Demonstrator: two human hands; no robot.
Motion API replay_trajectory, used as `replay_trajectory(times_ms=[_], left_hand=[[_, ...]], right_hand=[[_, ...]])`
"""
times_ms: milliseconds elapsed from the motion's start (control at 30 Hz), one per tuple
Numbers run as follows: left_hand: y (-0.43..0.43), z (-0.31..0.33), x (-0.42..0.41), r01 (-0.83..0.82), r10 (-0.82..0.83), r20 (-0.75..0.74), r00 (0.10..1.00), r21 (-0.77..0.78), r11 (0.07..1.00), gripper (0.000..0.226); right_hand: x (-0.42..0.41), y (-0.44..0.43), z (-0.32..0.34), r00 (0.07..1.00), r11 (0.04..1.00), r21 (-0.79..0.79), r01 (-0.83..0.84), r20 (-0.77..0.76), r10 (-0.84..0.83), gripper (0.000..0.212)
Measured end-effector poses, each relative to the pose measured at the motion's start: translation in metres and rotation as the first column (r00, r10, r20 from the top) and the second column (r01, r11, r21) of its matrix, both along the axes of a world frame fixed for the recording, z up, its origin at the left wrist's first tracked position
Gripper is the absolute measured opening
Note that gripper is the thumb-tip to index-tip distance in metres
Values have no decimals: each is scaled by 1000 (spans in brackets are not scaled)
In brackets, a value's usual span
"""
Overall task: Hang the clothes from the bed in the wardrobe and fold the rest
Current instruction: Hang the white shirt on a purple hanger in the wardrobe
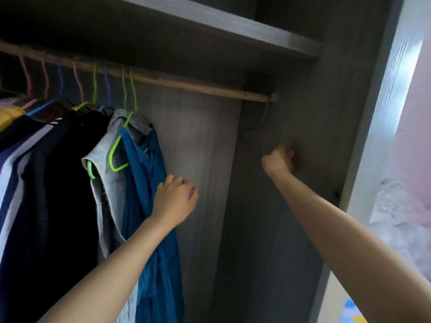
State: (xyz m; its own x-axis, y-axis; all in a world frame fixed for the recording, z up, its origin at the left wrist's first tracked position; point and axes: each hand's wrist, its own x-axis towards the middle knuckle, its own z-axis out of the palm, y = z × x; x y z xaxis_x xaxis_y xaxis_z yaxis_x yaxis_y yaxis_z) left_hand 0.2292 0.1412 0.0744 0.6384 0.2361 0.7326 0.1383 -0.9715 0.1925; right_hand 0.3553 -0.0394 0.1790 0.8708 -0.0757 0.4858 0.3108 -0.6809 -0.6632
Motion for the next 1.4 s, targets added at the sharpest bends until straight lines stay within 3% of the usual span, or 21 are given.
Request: replay_trajectory(times_ms=[133,267,367,533,667,767,933,1067,1133,1200,1233,1333,1400], left_hand=[[6,1,2,45,-45,-9,999,-15,999,33],[15,6,3,52,-52,4,999,-4,999,35],[26,8,5,52,-52,-2,999,0,999,35],[37,13,12,78,-77,-40,996,20,997,36],[35,12,17,135,-137,-20,990,-62,989,36],[18,10,20,300,-286,98,953,-192,935,46],[-34,12,20,482,-368,422,828,-200,853,54],[-82,-10,21,610,-441,488,753,-267,746,61],[-108,-27,18,655,-514,435,739,-283,701,58],[-130,-48,14,676,-589,337,735,-296,675,41],[-141,-59,11,722,-662,290,691,-327,610,30],[-178,-84,-8,816,-910,195,366,-538,212,19],[-209,-98,-28,792,-964,150,218,-604,85,23]], right_hand=[[8,2,-7,972,934,325,-146,-130,197,14],[12,5,-4,991,898,420,-132,23,135,24],[5,7,3,991,938,334,-95,120,57,39],[-9,6,25,952,945,301,-127,304,31,26],[-25,3,25,951,969,226,-96,307,23,22],[-50,-8,5,935,984,164,-71,353,9,22],[-114,-52,-27,942,991,130,-37,334,-9,27],[-184,-116,-76,961,979,202,37,263,-91,24],[-222,-155,-105,964,961,255,104,211,-161,26],[-259,-191,-129,967,949,259,177,135,-218,23],[-278,-208,-139,965,940,265,215,93,-247,22],[-330,-252,-165,934,897,283,339,12,-357,32],[-367,-276,-180,905,881,226,416,-10,-425,34]])
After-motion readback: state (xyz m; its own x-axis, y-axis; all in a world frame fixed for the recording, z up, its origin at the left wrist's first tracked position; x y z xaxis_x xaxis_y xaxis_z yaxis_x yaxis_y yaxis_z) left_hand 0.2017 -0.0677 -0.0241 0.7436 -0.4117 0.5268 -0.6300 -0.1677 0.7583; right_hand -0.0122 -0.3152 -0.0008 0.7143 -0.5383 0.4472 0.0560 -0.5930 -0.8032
